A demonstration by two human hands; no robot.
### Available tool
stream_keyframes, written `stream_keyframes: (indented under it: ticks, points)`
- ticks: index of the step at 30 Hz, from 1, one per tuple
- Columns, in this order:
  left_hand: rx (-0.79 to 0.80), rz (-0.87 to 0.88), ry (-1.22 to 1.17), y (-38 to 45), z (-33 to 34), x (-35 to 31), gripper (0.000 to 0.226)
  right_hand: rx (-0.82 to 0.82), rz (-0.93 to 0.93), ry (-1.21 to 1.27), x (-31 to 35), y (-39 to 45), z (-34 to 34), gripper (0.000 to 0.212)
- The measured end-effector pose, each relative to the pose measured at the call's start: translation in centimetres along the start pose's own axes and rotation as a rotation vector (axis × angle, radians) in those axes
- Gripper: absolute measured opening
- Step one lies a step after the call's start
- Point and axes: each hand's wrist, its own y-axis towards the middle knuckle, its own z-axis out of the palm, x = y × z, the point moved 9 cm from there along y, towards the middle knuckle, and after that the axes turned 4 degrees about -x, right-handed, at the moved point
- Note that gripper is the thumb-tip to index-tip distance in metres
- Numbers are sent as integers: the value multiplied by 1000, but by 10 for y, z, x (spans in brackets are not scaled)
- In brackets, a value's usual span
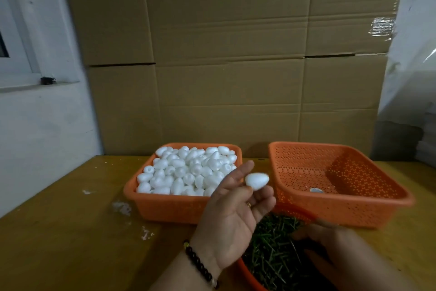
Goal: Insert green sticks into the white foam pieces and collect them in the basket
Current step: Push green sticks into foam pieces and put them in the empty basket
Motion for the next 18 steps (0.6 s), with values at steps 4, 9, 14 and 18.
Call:
stream_keyframes:
  ticks: [4,9,14,18]
  points:
    - [13,43,-82,16,14,-22,30,65,58,-27,-2,11,-9,26]
    - [-20,34,-58,31,14,-34,27,366,152,-49,-8,26,-14,36]
    - [-19,29,78,31,11,-30,28,462,184,-49,-8,33,0,38]
    - [-18,-13,212,30,8,-21,35,415,135,-47,-3,32,13,30]
